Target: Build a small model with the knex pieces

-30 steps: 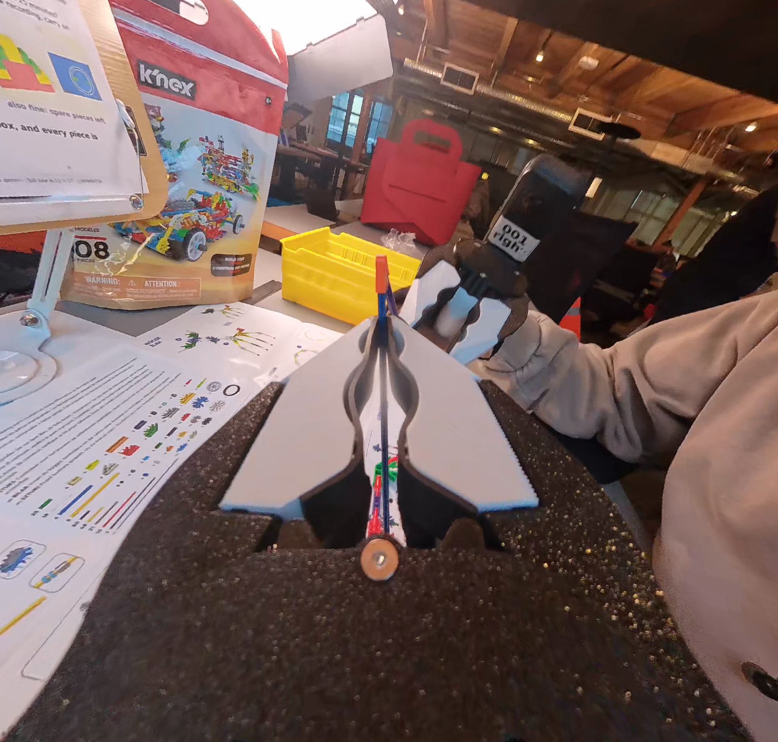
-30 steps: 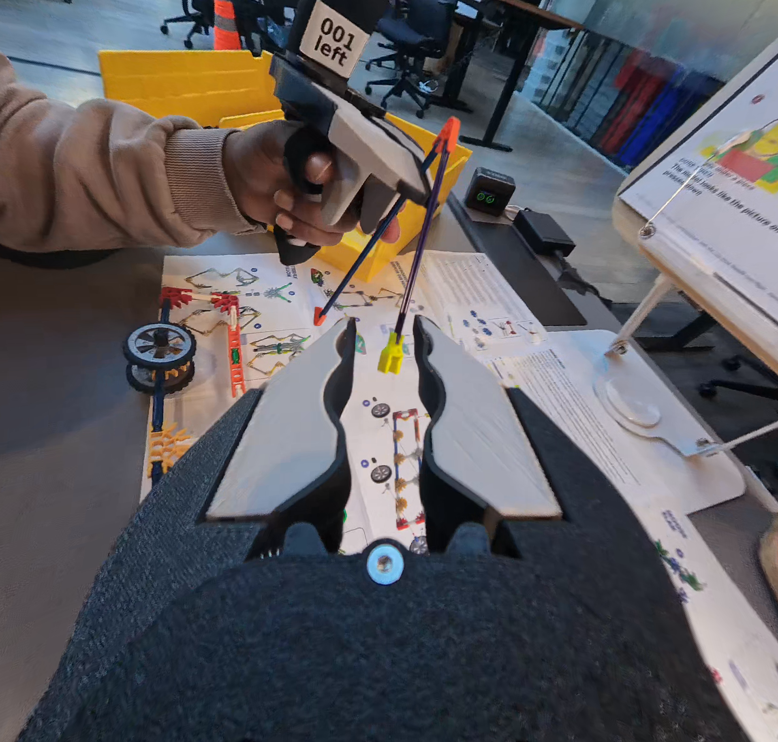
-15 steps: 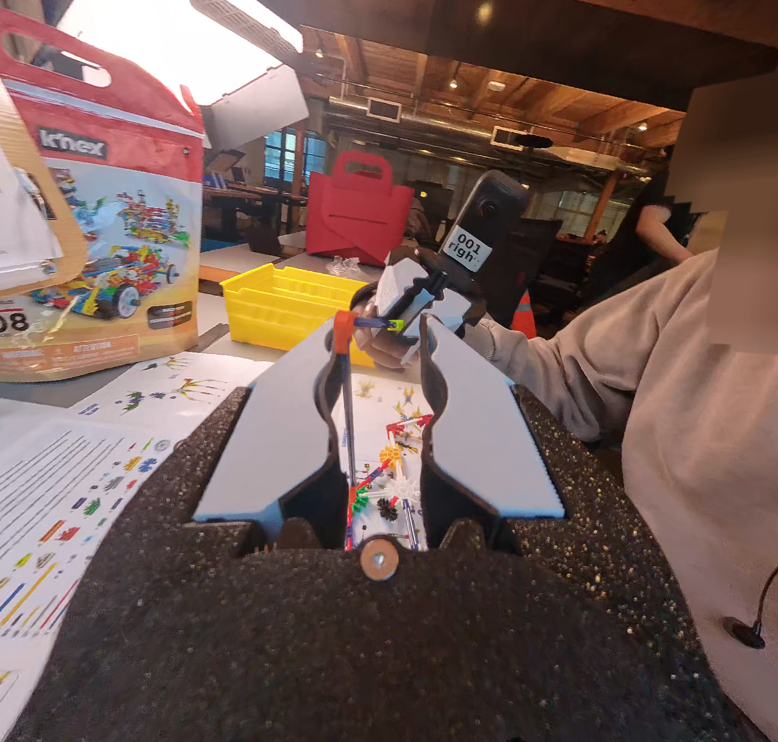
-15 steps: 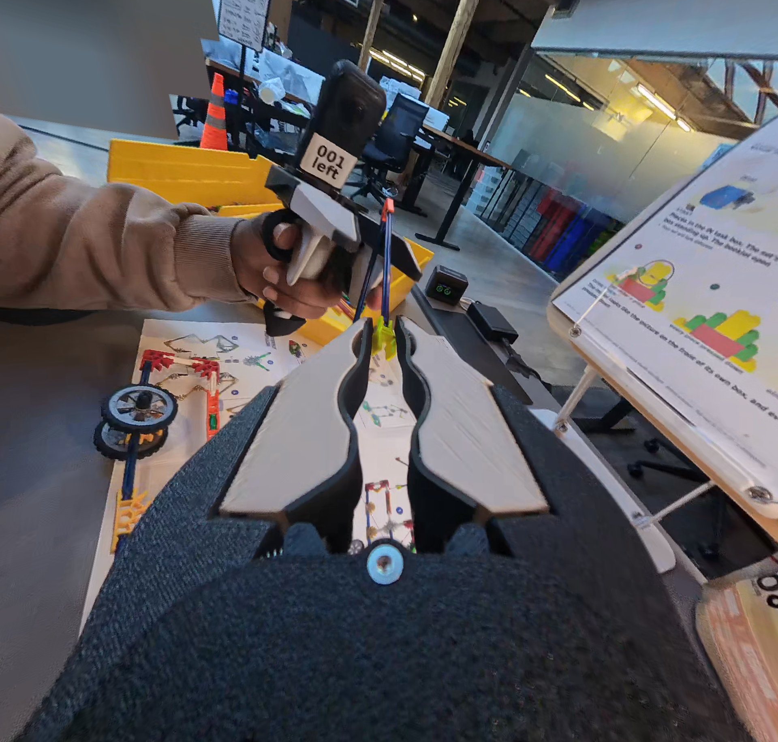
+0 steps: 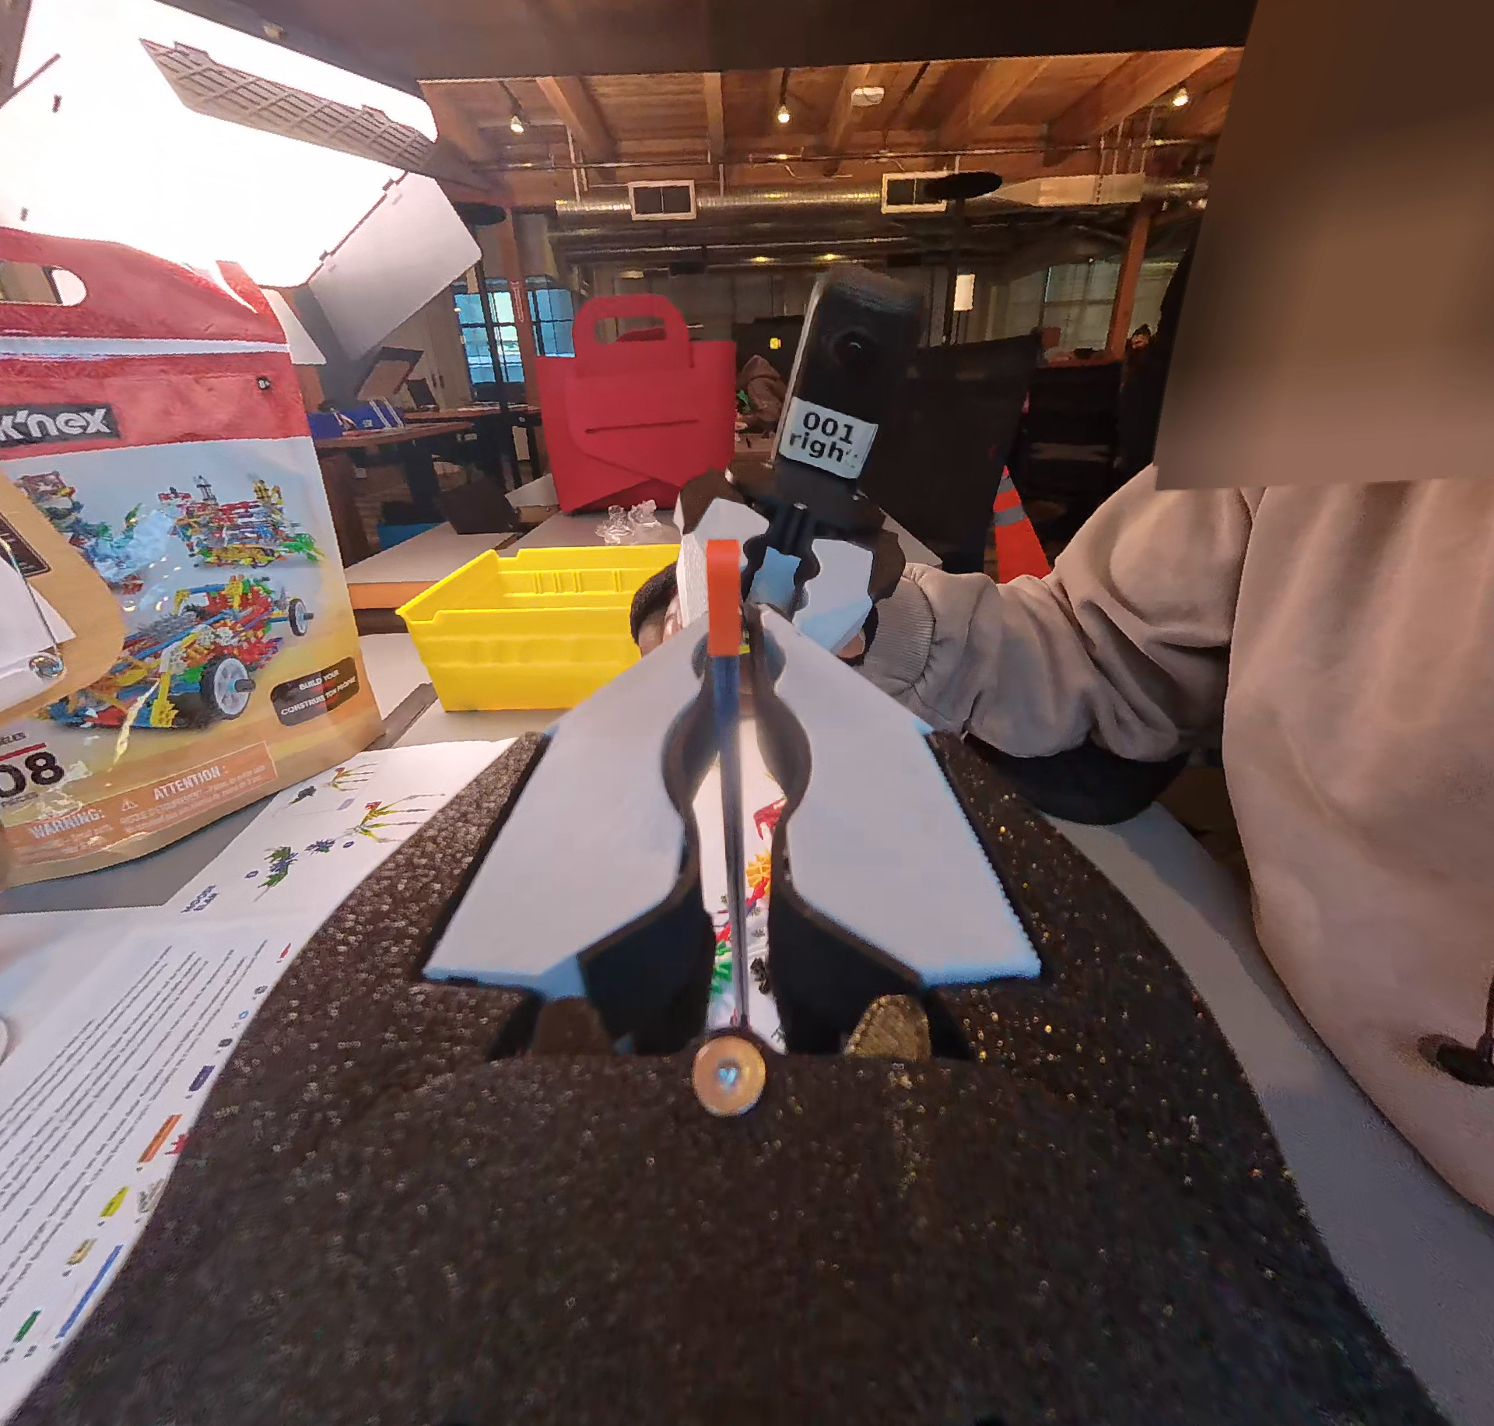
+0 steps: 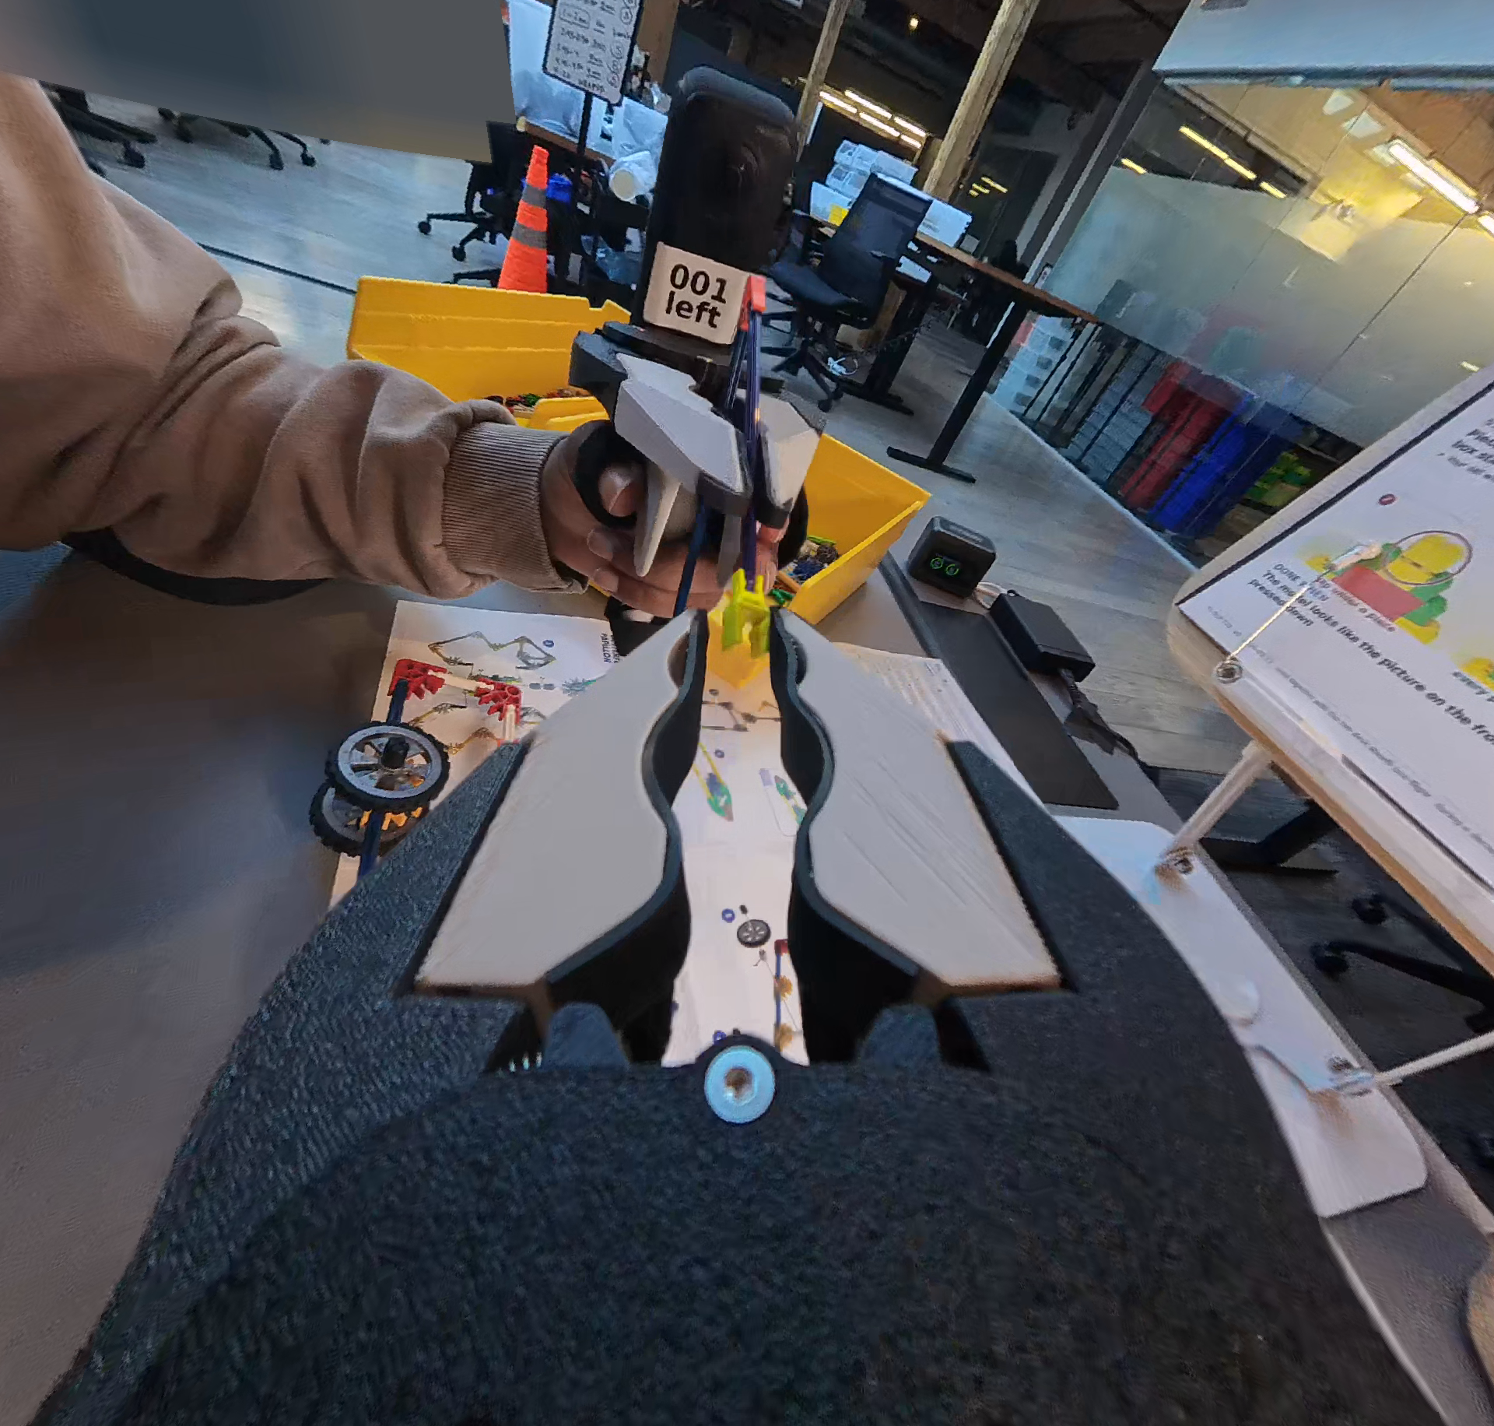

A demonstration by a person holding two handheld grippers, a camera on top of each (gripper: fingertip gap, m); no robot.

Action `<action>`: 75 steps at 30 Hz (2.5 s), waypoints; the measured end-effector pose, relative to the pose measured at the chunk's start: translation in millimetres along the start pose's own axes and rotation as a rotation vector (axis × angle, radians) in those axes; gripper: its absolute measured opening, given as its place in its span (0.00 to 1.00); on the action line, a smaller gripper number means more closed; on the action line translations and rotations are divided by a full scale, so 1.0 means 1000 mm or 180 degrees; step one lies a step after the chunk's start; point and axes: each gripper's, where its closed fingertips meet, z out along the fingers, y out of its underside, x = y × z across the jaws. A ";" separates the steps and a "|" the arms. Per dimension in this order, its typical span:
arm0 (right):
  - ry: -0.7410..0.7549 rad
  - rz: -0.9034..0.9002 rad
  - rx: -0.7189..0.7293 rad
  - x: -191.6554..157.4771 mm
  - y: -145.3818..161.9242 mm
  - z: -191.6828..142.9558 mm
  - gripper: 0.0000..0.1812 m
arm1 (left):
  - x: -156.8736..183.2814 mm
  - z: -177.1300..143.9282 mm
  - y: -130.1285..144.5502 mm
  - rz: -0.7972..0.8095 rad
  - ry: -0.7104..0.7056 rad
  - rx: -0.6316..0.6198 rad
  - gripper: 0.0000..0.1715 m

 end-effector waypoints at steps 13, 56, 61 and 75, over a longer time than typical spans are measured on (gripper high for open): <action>-0.0277 0.0436 0.0097 -0.007 -0.002 0.000 0.09 | 0.007 0.000 0.005 0.0274 0.0040 -0.0214 0.00; 0.0077 -0.0359 -0.0894 0.014 0.061 -0.003 0.04 | -0.027 -0.007 0.067 0.0460 -0.0369 -0.1188 0.00; -0.0200 -0.0236 -0.0990 0.001 0.082 0.002 0.04 | -0.023 -0.015 0.098 0.0344 -0.0240 -0.1736 0.01; -0.0313 0.0664 -0.0752 0.005 0.075 -0.002 0.11 | -0.034 -0.012 0.105 0.1002 -0.0548 -0.1999 0.00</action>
